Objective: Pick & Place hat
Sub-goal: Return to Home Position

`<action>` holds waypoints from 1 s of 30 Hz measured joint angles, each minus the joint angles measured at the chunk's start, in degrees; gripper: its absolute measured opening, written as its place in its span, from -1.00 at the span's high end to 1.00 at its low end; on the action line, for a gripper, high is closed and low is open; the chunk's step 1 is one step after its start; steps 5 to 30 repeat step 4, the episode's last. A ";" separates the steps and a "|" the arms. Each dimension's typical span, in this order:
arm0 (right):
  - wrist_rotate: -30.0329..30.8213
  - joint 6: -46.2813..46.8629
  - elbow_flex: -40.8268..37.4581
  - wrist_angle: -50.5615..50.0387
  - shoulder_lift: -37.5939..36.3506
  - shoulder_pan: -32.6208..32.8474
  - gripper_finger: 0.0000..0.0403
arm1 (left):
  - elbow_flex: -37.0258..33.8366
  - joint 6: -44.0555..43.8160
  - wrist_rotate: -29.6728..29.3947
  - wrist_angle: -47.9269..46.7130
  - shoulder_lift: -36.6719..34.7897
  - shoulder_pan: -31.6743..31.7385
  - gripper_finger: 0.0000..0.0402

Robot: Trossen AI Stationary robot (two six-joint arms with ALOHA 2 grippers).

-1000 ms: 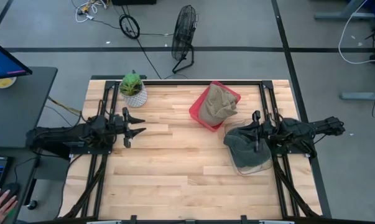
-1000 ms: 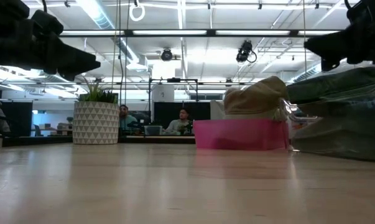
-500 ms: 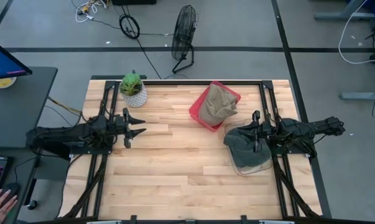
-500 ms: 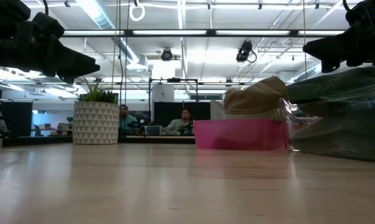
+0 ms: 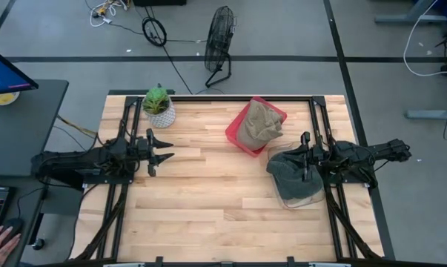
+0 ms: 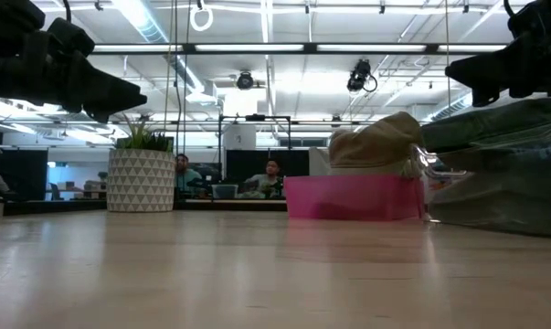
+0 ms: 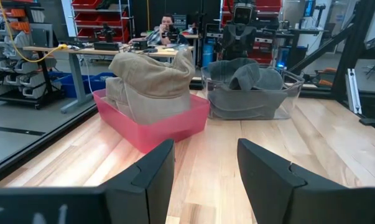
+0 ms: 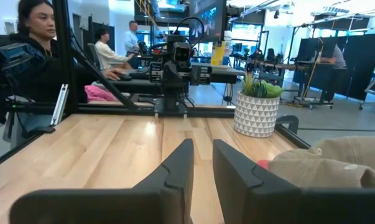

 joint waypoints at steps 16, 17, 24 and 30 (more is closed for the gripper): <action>0.00 0.00 0.00 0.00 0.00 0.00 0.68 | -0.02 0.02 0.00 0.01 0.00 -0.02 0.11; 0.00 0.00 0.00 0.00 0.00 0.00 0.68 | -0.02 0.02 0.00 0.01 0.00 -0.02 0.11; 0.00 0.00 0.00 0.00 0.00 0.00 0.68 | -0.02 0.02 0.00 0.01 0.00 -0.02 0.11; 0.00 0.00 0.00 0.00 0.00 0.00 0.68 | -0.02 0.02 0.00 0.01 0.00 -0.02 0.11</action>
